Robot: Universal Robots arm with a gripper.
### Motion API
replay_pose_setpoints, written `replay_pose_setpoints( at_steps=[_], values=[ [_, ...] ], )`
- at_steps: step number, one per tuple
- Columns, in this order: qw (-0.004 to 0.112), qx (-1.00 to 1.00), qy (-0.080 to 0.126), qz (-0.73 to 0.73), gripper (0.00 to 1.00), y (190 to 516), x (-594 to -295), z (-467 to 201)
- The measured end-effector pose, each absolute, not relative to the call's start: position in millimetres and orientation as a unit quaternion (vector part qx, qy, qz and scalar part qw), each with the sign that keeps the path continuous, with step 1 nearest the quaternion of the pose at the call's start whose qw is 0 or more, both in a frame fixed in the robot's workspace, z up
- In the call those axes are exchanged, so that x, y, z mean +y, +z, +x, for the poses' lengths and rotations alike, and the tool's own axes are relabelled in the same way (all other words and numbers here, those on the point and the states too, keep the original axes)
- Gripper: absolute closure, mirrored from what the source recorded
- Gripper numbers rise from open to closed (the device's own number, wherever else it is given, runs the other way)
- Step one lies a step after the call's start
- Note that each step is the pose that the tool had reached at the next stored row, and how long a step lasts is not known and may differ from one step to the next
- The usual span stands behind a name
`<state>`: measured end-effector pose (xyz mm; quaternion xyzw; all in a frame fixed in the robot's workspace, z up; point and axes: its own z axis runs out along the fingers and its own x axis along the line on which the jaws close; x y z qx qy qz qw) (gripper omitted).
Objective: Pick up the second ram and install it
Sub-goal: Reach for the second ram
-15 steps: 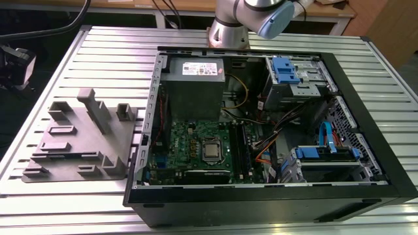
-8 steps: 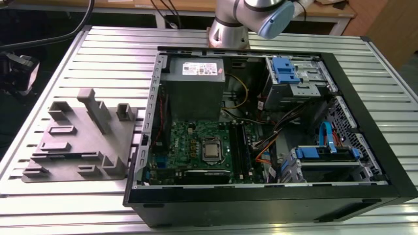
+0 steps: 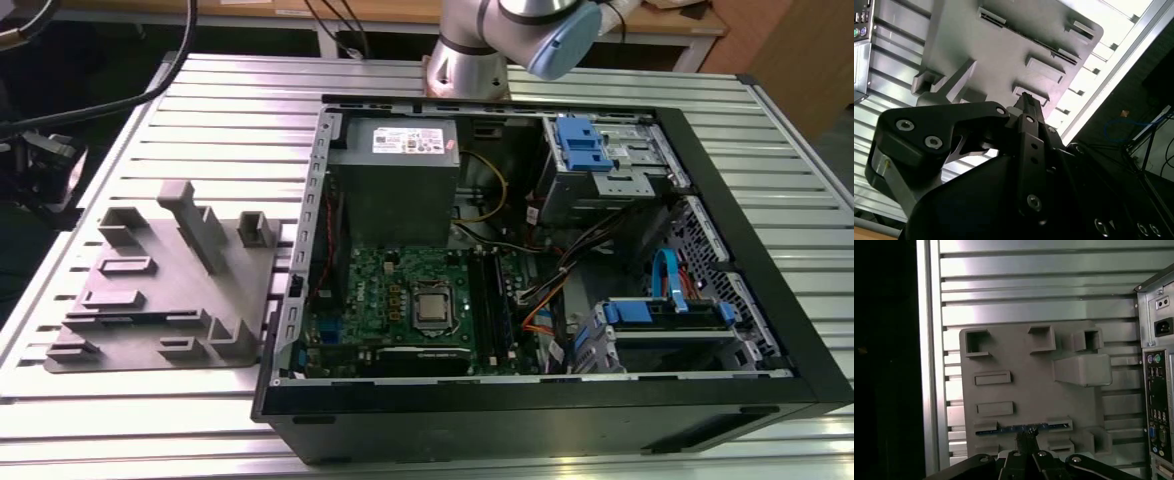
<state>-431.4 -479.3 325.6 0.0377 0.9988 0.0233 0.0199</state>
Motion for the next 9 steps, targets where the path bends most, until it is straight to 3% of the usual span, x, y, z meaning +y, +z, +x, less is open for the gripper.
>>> replay_pose_setpoints(
  at_steps=[9],
  values=[
    [0.02,0.999,0.023,0.038,0.93,308,-484,-431]
  ],
)
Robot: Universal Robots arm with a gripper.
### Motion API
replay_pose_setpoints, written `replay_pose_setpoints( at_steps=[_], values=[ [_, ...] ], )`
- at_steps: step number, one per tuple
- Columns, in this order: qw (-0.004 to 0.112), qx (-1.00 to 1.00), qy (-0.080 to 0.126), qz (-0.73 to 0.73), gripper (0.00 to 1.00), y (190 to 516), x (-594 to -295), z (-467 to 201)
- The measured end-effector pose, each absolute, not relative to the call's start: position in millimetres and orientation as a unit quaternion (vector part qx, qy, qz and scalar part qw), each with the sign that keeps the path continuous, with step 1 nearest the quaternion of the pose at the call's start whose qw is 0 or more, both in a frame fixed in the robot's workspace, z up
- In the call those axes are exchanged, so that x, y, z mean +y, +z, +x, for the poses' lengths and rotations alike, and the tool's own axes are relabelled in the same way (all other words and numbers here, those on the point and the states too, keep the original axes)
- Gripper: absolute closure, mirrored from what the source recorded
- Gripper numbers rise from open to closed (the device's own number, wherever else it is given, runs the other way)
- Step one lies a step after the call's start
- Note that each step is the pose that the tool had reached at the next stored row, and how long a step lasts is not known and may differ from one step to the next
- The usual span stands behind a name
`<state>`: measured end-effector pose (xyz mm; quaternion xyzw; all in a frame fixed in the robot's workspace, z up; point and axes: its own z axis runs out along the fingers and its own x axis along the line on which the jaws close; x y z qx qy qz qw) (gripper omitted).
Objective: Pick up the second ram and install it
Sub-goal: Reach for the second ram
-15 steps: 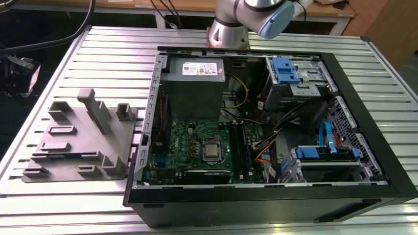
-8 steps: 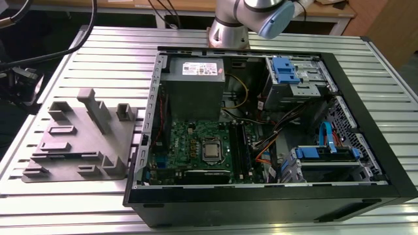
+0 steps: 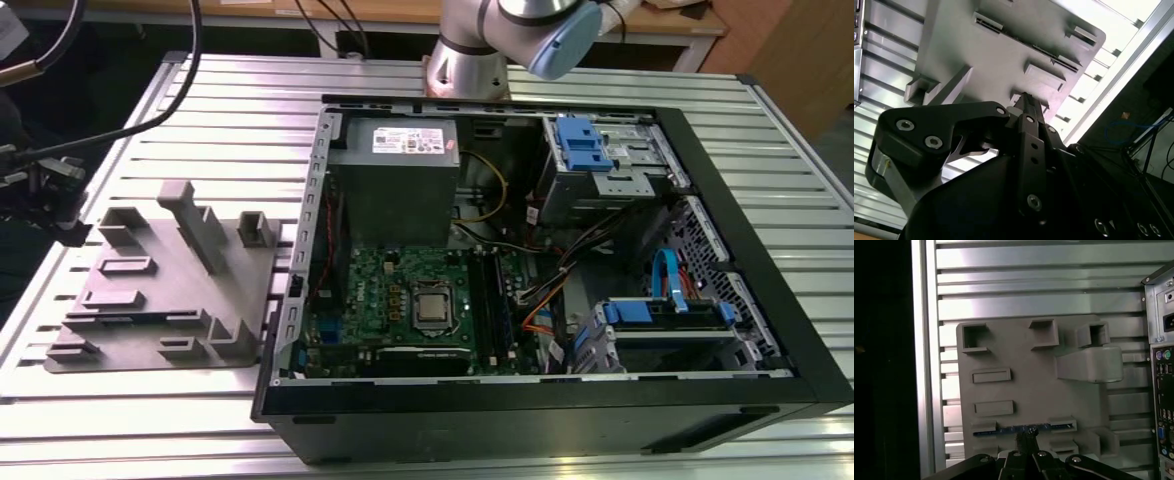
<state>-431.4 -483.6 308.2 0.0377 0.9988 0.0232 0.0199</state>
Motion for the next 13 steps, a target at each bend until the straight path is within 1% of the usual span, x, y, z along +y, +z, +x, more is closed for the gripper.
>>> replay_pose_setpoints(
  at_steps=[9,13],
  values=[
    [0.02,0.999,0.023,0.038,0.93,292,-488,-431],
    [0.02,0.999,0.023,0.038,0.93,290,-488,-431]
  ],
)
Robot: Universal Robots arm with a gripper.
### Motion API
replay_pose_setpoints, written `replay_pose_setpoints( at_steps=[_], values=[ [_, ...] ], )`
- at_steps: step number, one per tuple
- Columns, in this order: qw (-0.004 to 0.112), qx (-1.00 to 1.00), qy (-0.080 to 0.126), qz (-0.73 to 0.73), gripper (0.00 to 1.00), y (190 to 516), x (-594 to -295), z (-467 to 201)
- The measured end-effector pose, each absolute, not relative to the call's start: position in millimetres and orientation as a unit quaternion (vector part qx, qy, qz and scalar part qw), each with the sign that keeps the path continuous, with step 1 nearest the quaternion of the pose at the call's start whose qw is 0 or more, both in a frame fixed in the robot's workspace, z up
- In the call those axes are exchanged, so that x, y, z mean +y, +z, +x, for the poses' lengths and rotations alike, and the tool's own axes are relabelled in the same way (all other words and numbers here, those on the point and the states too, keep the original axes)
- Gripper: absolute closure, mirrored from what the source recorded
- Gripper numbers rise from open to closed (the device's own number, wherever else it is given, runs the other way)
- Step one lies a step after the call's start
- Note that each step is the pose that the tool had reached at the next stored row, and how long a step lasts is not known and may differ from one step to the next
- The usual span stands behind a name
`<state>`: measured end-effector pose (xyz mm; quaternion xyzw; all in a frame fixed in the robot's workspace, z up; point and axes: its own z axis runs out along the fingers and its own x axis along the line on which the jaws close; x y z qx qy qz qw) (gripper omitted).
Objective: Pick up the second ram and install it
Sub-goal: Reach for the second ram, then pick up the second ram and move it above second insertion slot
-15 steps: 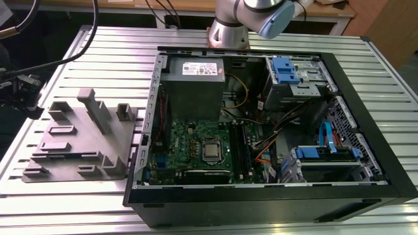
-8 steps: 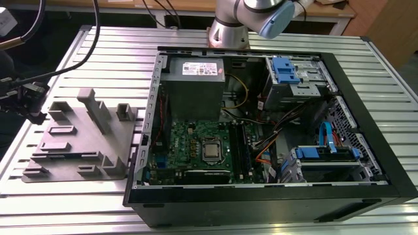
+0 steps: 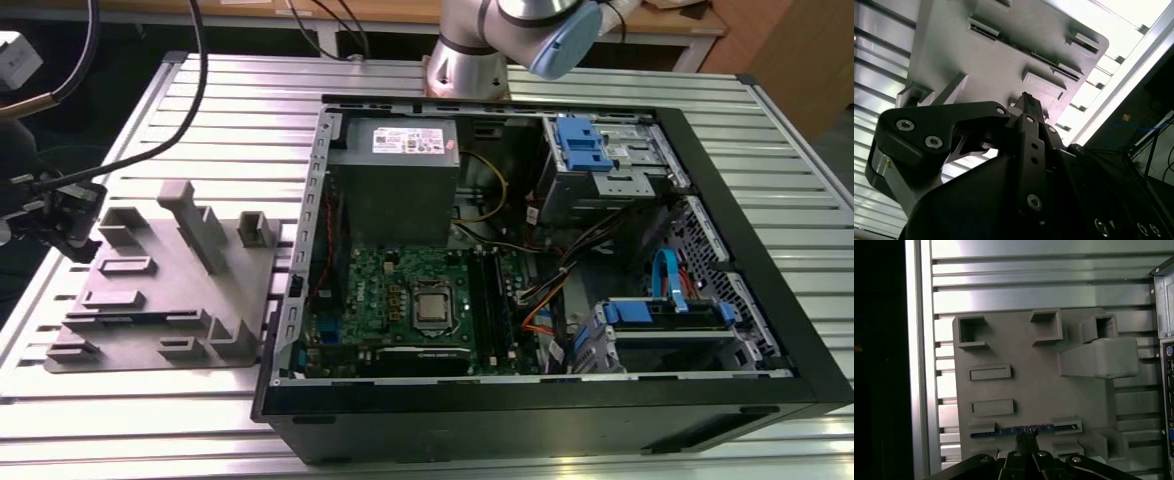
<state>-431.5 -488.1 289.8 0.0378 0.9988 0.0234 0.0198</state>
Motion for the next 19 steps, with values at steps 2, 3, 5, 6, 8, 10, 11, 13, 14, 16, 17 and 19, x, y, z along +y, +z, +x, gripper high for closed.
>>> replay_pose_setpoints(
  at_steps=[2,3,5,6,8,10,11,13,14,16,17,19],
  values=[
    [0.02,0.999,0.024,0.038,0.93,289.7,-488.1,-431.4],
    [0.02,0.999,0.024,0.038,0.93,289.8,-488.1,-431.4],
    [0.02,0.999,0.024,0.038,0.93,289.8,-488.1,-431.4],
    [0.02,0.999,0.024,0.038,0.93,289.7,-488.1,-431.4],
    [0.02,0.999,0.024,0.038,0.93,289.8,-488.1,-431.4],
    [0.02,0.999,0.024,0.038,0.93,289.8,-488.1,-431.4],
    [0.02,0.999,0.024,0.038,0.93,289.8,-488.1,-431.4],
    [0.02,0.999,0.024,0.038,0.93,289.8,-488.1,-431.4],
    [0.02,0.999,0.024,0.038,0.93,289.7,-488.1,-431.4],
    [0.02,0.999,0.024,0.031,0.93,289.7,-488.1,-431.4],
    [0.02,0.999,0.025,0.025,0.93,289.7,-488.1,-431.4],
    [0.019,0.999,0.025,0.008,0.93,289.4,-488.1,-431.4]
  ],
)
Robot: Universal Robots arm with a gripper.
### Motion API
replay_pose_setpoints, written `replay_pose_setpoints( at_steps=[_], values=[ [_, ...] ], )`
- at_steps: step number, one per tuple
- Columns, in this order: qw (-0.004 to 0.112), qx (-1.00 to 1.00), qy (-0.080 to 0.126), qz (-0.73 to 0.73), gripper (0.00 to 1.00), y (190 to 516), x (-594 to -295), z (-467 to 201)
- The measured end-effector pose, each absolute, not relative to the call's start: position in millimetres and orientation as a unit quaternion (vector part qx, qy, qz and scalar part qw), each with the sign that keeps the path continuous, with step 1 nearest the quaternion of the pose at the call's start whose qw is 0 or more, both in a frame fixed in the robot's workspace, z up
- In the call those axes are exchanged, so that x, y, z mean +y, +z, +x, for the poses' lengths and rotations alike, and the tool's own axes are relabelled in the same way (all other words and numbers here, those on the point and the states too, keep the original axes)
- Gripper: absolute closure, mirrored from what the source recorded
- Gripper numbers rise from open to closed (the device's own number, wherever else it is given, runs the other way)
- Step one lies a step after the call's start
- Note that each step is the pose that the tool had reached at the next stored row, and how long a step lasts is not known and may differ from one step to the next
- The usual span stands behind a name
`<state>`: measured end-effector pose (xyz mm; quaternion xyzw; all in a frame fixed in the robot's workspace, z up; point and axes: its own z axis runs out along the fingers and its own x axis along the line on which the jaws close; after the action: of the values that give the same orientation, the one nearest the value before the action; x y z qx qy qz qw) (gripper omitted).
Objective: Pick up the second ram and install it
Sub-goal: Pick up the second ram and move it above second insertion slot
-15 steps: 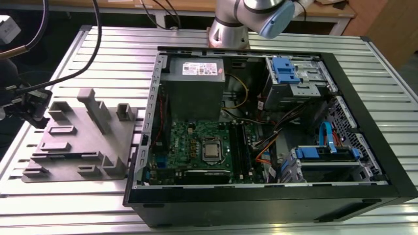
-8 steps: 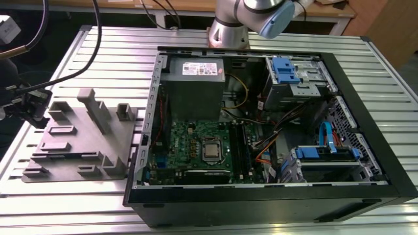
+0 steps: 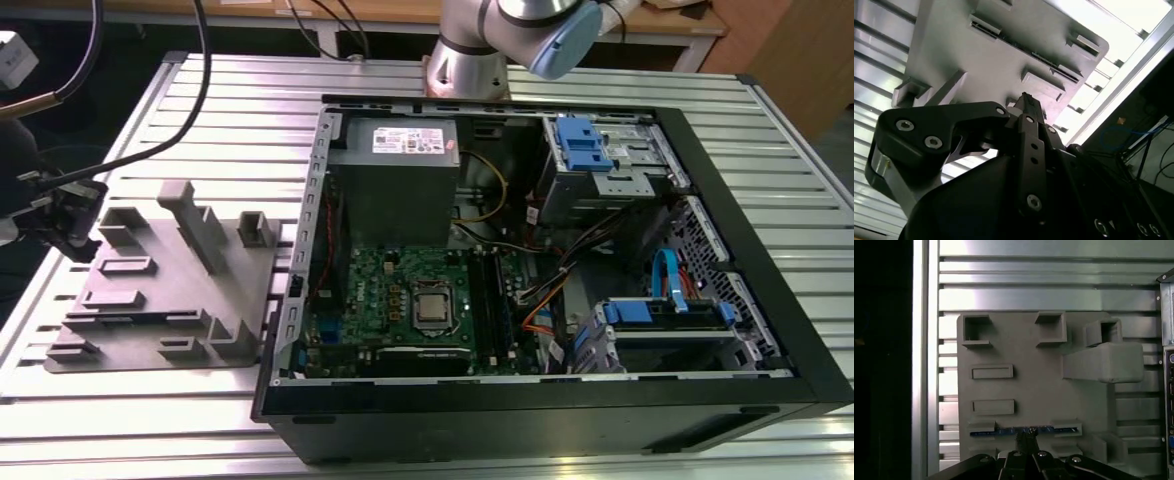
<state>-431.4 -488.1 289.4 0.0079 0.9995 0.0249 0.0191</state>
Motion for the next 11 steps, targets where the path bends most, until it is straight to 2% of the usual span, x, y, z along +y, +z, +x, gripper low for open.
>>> replay_pose_setpoints(
  at_steps=[11],
  values=[
    [0.017,0.995,0.027,-0.092,0.93,287.7,-488.1,-431.4]
  ],
)
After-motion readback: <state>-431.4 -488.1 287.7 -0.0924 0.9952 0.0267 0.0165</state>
